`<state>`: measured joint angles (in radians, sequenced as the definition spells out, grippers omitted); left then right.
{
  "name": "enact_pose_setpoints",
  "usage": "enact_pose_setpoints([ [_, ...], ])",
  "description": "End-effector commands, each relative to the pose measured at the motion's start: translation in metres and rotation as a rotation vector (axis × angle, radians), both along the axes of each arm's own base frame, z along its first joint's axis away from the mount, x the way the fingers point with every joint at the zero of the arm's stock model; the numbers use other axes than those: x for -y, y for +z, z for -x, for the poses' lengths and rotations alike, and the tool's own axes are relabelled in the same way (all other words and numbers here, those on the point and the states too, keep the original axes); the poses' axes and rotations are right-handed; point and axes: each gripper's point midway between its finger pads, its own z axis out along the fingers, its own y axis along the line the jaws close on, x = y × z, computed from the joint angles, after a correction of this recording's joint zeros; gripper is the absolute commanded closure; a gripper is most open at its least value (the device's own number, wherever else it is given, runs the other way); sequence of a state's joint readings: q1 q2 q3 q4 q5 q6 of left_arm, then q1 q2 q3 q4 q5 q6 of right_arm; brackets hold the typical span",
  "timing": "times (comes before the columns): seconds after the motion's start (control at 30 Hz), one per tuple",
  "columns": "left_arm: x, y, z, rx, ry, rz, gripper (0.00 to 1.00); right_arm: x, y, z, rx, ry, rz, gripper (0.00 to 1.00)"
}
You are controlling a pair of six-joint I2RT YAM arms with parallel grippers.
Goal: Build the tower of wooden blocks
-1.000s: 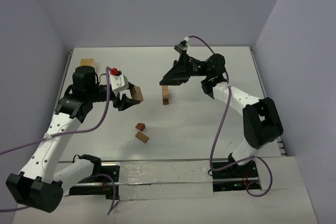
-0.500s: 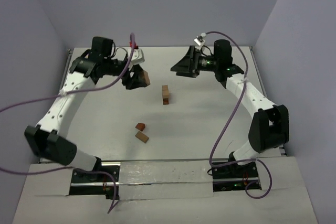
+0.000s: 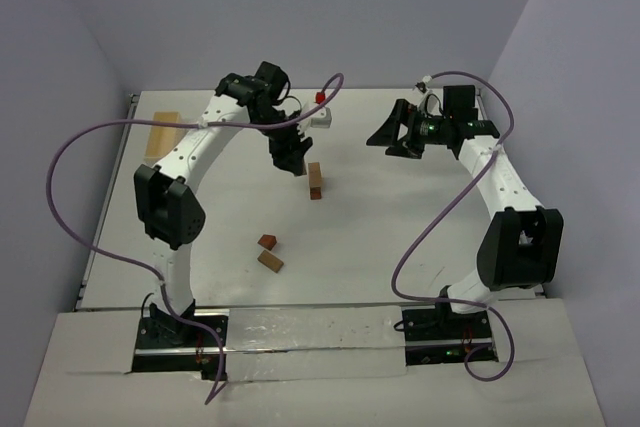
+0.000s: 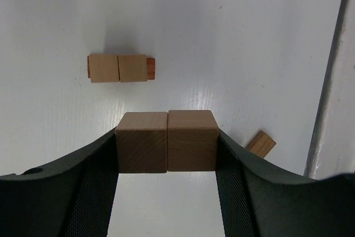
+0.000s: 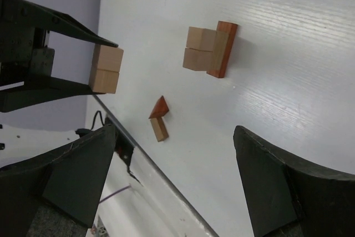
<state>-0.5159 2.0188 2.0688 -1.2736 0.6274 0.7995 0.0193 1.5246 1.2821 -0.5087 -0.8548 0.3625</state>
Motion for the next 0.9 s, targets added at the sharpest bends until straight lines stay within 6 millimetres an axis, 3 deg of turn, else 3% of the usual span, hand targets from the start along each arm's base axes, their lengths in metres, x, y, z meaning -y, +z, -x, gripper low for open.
enact_pose_setpoints([
  [0.0,0.001,0.002,-0.017,0.063,0.014,-0.067,1.00,0.010,0.022,0.002,0.104,0.005,0.096,0.07],
  [0.07,0.002,-0.014,-0.026,0.057,0.021,-0.109,1.00,0.012,0.026,0.001,0.126,-0.001,0.114,0.07],
  [0.3,0.015,-0.038,-0.033,0.046,0.002,-0.144,1.00,0.017,0.038,-0.005,0.164,-0.013,0.153,0.07],
  [0.53,0.033,-0.045,-0.035,0.045,-0.044,-0.134,1.00,0.025,0.044,-0.008,0.181,0.008,0.223,0.06],
  [0.87,0.042,-0.047,-0.034,0.047,-0.083,-0.109,1.00,0.025,0.041,-0.011,0.169,0.017,0.227,0.06],
])
